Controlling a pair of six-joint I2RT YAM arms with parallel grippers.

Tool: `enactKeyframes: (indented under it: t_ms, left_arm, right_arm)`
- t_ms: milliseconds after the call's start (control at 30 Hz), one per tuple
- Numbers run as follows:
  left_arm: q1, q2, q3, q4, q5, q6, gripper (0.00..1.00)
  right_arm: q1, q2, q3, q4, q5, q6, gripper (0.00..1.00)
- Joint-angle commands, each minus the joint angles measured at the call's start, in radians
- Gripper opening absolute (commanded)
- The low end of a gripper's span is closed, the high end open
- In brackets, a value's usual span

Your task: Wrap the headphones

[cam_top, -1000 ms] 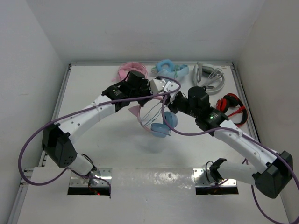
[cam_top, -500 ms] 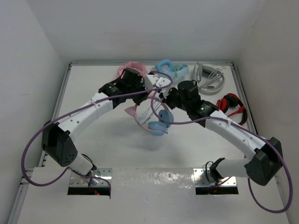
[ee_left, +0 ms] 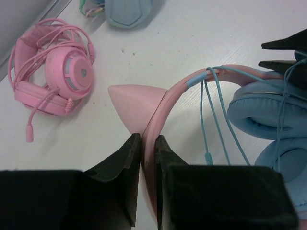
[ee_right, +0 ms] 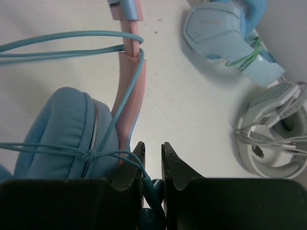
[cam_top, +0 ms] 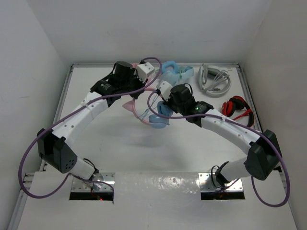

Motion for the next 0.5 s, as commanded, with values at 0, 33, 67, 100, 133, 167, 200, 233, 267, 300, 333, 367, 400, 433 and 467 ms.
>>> enactKeyframes:
  t_ms: [0, 33, 67, 100, 133, 167, 200, 233, 267, 300, 333, 367, 400, 433, 467]
  left_arm:
    - [-0.003, -0.073, 0.046, 0.084, 0.034, -0.051, 0.0]
    - [-0.003, -0.088, 0.024, 0.086, 0.029, -0.034, 0.0]
    - [-0.003, -0.098, 0.01, 0.087, 0.026, -0.026, 0.0]
    - [-0.004, -0.102, 0.0, 0.086, 0.026, -0.008, 0.0]
    - [-0.004, -0.108, -0.019, 0.081, 0.022, -0.002, 0.0]
    - [-0.004, -0.109, -0.027, 0.077, 0.02, 0.003, 0.0]
    - [-0.004, -0.11, -0.03, 0.064, 0.023, 0.008, 0.0]
    - [-0.006, -0.107, -0.034, 0.057, 0.031, 0.017, 0.0]
    - [-0.01, -0.105, -0.034, 0.052, 0.034, 0.02, 0.0]
    - [-0.012, -0.107, -0.033, 0.043, 0.036, 0.021, 0.0]
    - [-0.013, -0.109, -0.031, 0.04, 0.043, 0.026, 0.0]
    - [-0.015, -0.11, -0.03, 0.035, 0.046, 0.028, 0.0]
    - [-0.016, -0.112, -0.028, 0.035, 0.051, 0.031, 0.0]
    - [-0.016, -0.115, -0.025, 0.032, 0.062, 0.029, 0.0]
    - [-0.019, -0.118, -0.027, 0.034, 0.068, 0.031, 0.0]
  right_arm:
    - [0.001, -0.044, -0.032, 0.049, 0.089, -0.004, 0.0]
    - [-0.009, -0.058, -0.034, 0.061, 0.088, -0.003, 0.0]
    - [-0.025, -0.079, -0.029, 0.067, 0.077, 0.003, 0.0]
    - [-0.063, -0.089, -0.011, 0.071, 0.05, 0.017, 0.0]
    - [-0.08, -0.096, 0.0, 0.075, 0.039, 0.023, 0.0]
    - [-0.097, -0.112, 0.009, 0.092, 0.033, 0.03, 0.0]
    - [-0.121, -0.119, 0.02, 0.106, 0.028, 0.034, 0.0]
    - [-0.132, -0.127, 0.023, 0.139, 0.02, 0.036, 0.0]
    - [-0.143, -0.138, 0.026, 0.152, 0.005, 0.043, 0.0]
    - [-0.166, -0.138, 0.037, 0.164, -0.019, 0.051, 0.0]
    - [-0.175, -0.136, 0.041, 0.181, -0.067, 0.06, 0.0]
    - [-0.189, -0.127, 0.048, 0.187, -0.087, 0.071, 0.0]
    - [-0.195, -0.121, 0.046, 0.193, -0.102, 0.074, 0.0]
    - [-0.201, -0.114, 0.046, 0.204, -0.133, 0.082, 0.0]
    - [-0.212, -0.106, 0.043, 0.21, -0.147, 0.089, 0.0]
